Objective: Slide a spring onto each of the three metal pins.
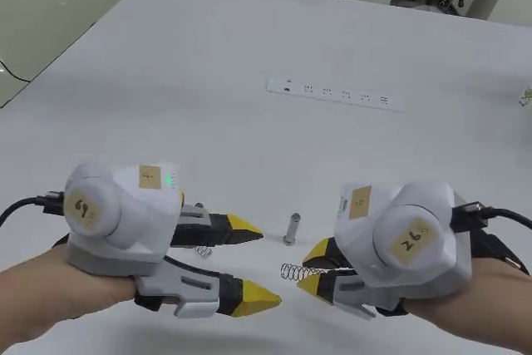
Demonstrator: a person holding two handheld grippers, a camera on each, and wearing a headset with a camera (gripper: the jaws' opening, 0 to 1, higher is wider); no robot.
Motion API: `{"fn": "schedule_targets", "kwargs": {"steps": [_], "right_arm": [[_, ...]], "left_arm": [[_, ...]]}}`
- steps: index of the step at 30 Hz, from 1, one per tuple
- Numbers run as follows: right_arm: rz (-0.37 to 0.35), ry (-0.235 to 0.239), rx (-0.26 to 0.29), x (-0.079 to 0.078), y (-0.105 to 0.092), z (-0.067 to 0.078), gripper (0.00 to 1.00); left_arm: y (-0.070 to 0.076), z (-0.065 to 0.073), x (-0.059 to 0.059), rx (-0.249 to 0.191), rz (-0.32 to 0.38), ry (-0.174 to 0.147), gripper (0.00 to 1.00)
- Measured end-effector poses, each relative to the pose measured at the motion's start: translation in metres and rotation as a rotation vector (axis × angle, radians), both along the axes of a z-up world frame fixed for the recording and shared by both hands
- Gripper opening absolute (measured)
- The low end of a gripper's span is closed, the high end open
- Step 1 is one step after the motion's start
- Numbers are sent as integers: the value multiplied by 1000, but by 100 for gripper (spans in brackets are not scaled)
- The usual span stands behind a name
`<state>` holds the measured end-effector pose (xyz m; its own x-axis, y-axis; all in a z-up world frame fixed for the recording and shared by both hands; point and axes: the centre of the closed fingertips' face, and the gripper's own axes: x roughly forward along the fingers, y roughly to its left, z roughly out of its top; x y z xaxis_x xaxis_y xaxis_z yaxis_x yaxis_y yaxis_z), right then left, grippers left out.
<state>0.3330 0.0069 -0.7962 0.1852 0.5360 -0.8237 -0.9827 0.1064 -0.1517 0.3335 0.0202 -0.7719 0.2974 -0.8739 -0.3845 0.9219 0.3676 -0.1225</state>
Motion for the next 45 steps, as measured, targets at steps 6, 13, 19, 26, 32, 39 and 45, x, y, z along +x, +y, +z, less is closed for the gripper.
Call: {"fn": "schedule_targets", "kwargs": {"steps": [6,13,19,26,32,39,45], "right_arm": [[0,-19,-26,2,-3,-2,9],[18,-68,-64,2,-5,-3,9],[39,-105,-96,1,-7,-5,9],[22,-99,-83,3,-7,-1,9],[20,-99,-80,4,-7,1,9],[31,-97,-77,2,-7,2,9],[28,-96,-71,2,-6,4,9]], "left_arm": [[-8,-4,3,10,-17,-12,32],[-17,-8,6,23,-25,-32,24],[-22,-10,8,26,-28,-41,19],[-24,-13,5,38,-42,-47,17],[-25,-12,4,39,-45,-62,12],[-26,-9,3,31,-50,-74,5],[-26,-8,1,35,-59,-84,3]]}}
